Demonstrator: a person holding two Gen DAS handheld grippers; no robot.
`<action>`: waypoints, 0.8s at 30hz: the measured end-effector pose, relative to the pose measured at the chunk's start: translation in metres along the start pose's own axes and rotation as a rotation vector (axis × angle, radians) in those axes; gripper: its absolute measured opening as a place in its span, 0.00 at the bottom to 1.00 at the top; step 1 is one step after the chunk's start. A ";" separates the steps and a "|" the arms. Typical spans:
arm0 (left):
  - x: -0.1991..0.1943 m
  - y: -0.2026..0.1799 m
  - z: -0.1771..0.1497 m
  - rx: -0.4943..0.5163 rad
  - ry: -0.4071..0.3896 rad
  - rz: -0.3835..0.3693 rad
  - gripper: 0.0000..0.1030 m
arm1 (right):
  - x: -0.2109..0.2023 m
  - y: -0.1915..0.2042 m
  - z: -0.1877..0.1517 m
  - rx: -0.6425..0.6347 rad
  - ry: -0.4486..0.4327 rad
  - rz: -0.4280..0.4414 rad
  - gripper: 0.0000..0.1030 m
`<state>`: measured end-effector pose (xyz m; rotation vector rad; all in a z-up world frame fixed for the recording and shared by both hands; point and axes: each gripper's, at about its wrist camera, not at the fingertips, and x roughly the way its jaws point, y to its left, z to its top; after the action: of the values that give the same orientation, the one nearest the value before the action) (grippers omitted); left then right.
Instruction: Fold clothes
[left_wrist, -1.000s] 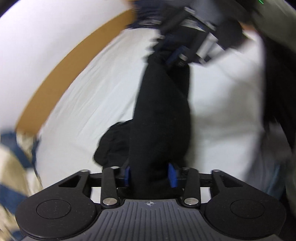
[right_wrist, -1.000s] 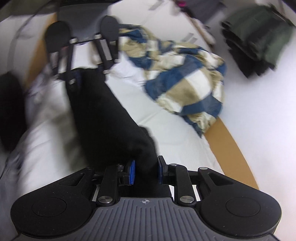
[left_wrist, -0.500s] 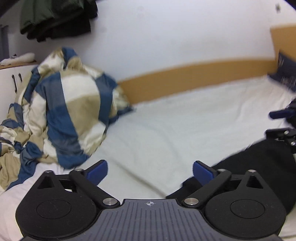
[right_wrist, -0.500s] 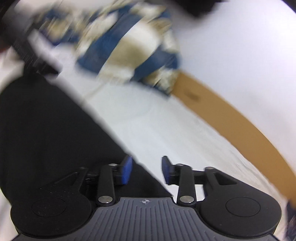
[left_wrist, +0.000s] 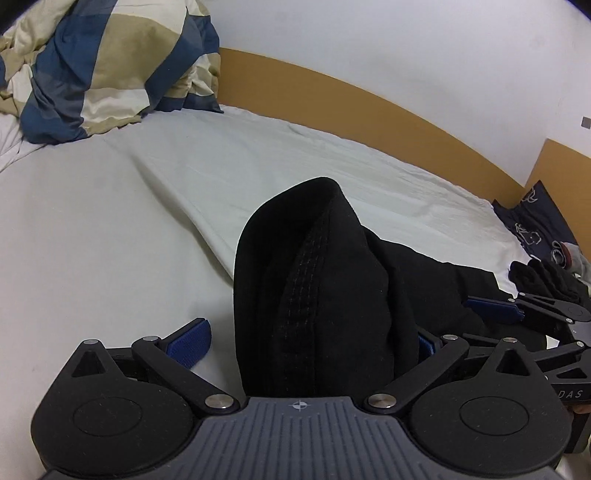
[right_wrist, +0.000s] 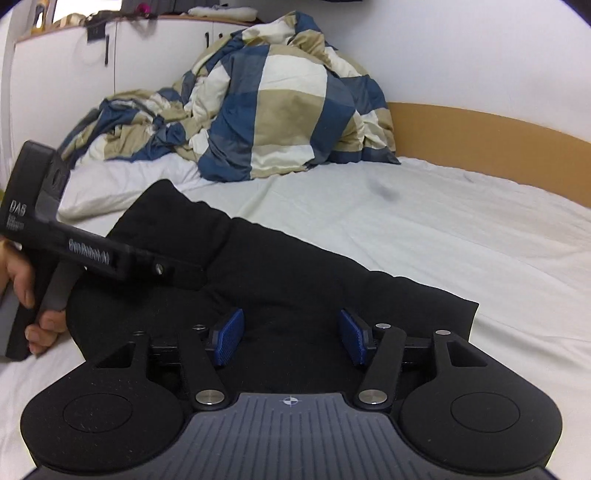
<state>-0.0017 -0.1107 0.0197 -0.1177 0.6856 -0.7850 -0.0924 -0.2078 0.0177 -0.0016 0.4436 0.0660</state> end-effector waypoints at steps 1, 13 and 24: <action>-0.001 0.002 0.003 -0.007 -0.009 -0.002 1.00 | -0.003 0.000 -0.003 0.004 -0.003 0.002 0.61; -0.072 -0.108 0.030 0.224 -0.284 0.120 1.00 | -0.047 -0.005 -0.039 0.023 -0.080 -0.086 0.86; -0.013 -0.069 0.006 0.225 -0.202 0.370 1.00 | -0.020 -0.059 -0.048 0.303 0.059 0.076 1.00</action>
<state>-0.0472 -0.1523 0.0544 0.1307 0.4075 -0.4812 -0.1274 -0.2685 -0.0172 0.3116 0.5091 0.0727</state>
